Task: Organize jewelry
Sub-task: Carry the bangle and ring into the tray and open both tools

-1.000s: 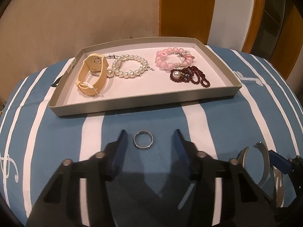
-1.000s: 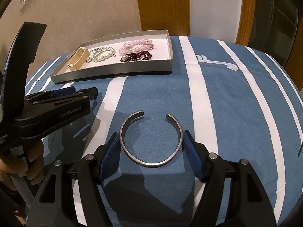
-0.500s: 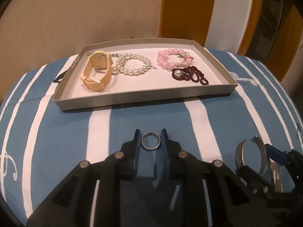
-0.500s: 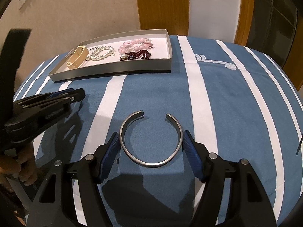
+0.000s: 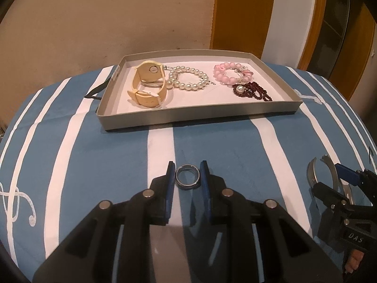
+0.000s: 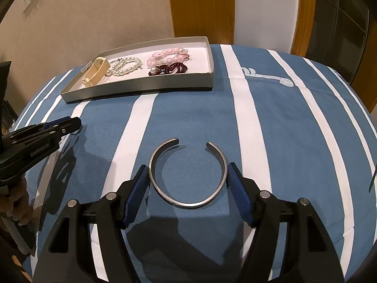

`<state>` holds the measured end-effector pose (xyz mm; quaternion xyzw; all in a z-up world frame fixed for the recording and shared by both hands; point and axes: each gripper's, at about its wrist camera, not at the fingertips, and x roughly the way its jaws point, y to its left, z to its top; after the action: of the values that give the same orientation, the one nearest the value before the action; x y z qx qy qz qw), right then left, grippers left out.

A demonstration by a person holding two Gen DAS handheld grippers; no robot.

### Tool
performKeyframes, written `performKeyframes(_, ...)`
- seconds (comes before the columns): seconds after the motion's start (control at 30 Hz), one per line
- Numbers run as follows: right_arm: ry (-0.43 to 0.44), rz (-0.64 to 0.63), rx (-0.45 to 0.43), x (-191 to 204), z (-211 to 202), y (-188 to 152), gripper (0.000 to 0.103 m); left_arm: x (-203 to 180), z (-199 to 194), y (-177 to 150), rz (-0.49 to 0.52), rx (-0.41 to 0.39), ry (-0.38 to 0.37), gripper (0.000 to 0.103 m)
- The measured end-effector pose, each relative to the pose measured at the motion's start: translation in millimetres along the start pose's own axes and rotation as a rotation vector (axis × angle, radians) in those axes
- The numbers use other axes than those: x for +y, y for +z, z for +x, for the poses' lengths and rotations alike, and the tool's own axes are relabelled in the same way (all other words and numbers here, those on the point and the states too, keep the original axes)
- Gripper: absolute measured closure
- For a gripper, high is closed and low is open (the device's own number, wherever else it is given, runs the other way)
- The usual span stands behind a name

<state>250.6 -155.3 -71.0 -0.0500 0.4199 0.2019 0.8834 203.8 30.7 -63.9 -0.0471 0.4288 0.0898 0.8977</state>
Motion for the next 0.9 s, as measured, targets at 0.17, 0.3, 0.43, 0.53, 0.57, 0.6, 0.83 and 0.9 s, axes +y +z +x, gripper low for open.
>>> performKeyframes(0.17,0.000,0.000,0.001,0,0,0,0.034,2,0,-1,-0.007,0.005,-0.002,0.082)
performKeyframes(0.3,0.009,0.000,0.003,1,0,0,0.034,5,-1,-3,-0.014,0.008,-0.002,0.082)
performKeyframes(0.43,0.019,-0.005,0.007,5,-1,-1,0.034,9,-4,-4,-0.018,0.007,0.003,0.082)
performKeyframes(0.53,0.029,-0.006,0.011,10,-2,-1,0.034,14,-8,-6,-0.025,0.003,0.006,0.082)
performKeyframes(0.57,0.035,-0.006,0.013,11,-2,-1,0.034,15,-9,-6,-0.028,0.000,0.006,0.082)
performKeyframes(0.6,0.039,-0.007,0.015,13,-2,-1,0.034,17,-10,-6,-0.030,-0.001,0.007,0.082)
performKeyframes(0.83,0.045,-0.030,0.008,27,-7,2,0.034,30,-23,-8,-0.053,-0.019,0.009,0.082)
performKeyframes(0.9,0.044,-0.037,0.003,31,-9,4,0.034,35,-26,-8,-0.063,-0.022,0.012,0.082)
